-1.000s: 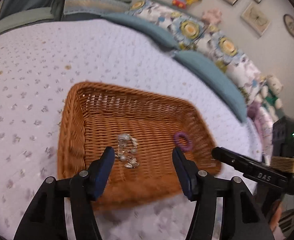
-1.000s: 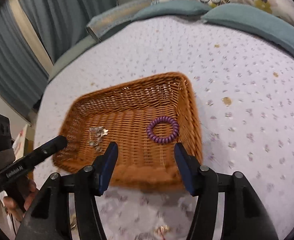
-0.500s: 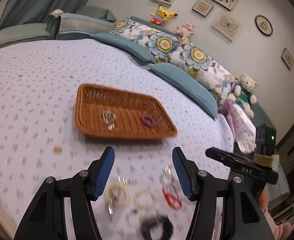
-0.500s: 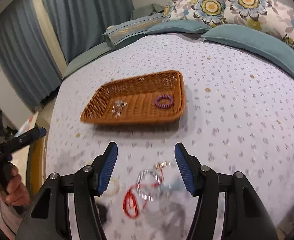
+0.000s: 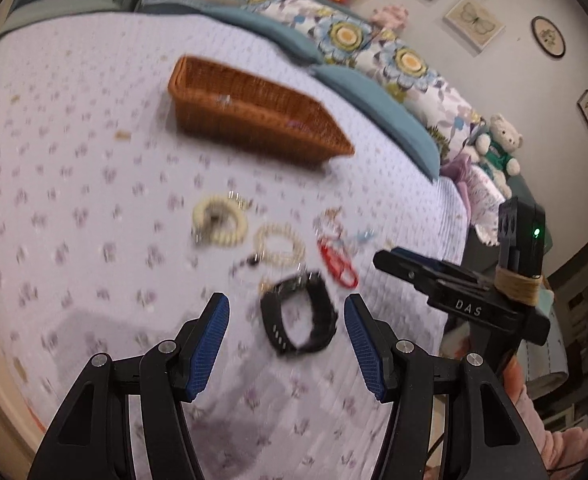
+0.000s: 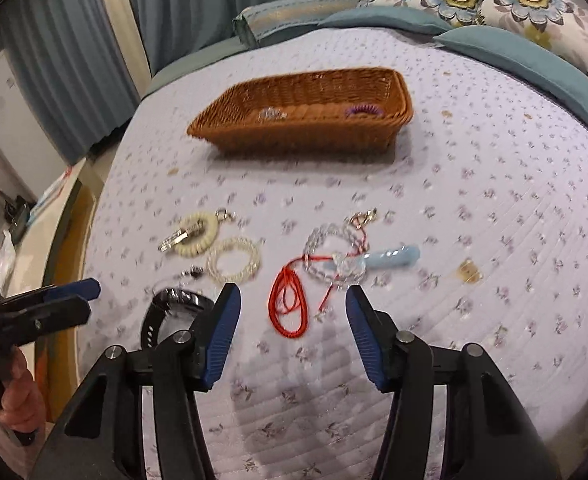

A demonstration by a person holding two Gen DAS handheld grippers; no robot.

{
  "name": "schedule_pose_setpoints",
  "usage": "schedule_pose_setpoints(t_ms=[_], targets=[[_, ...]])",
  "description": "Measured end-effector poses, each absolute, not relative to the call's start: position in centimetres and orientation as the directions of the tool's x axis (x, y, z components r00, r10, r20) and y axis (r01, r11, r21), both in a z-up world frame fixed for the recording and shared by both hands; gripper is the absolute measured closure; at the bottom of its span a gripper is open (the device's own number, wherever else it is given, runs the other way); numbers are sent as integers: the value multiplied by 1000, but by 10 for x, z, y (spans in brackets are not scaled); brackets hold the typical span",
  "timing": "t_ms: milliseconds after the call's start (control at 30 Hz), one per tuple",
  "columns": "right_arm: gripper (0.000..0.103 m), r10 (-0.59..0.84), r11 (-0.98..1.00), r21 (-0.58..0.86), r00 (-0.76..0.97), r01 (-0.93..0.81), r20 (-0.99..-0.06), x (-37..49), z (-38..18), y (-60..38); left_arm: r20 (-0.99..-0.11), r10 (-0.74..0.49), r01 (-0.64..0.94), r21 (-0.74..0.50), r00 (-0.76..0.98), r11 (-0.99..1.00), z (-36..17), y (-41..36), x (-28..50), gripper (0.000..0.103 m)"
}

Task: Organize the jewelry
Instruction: 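Move both open tools back toward the remaining jewelry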

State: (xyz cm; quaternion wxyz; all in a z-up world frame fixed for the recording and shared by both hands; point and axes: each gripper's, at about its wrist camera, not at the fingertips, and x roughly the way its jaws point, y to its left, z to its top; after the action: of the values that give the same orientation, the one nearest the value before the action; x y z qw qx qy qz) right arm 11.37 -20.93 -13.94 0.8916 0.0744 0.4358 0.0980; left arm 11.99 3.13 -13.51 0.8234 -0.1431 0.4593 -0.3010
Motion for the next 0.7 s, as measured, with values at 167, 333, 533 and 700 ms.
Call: schedule_pose_setpoints(t_ms=[167, 333, 533, 700], targets=[[44, 244, 969, 222, 587, -111, -772, 115, -145, -209, -694, -627, 356, -520, 354, 776, -151, 18, 117, 43], [44, 248, 968, 230, 574, -105, -780, 115, -152, -210, -703, -629, 334, -536, 333, 775, -164, 13, 120, 47], [44, 253, 966, 242, 558, -96, -791, 120, -162, -212, -668, -673, 287, -609, 317, 739, -171, 28, 133, 53], [44, 258, 964, 246, 544, -95, -799, 123, -170, -211, -656, -694, 265, -642, 296, 719, -178, 32, 140, 53]])
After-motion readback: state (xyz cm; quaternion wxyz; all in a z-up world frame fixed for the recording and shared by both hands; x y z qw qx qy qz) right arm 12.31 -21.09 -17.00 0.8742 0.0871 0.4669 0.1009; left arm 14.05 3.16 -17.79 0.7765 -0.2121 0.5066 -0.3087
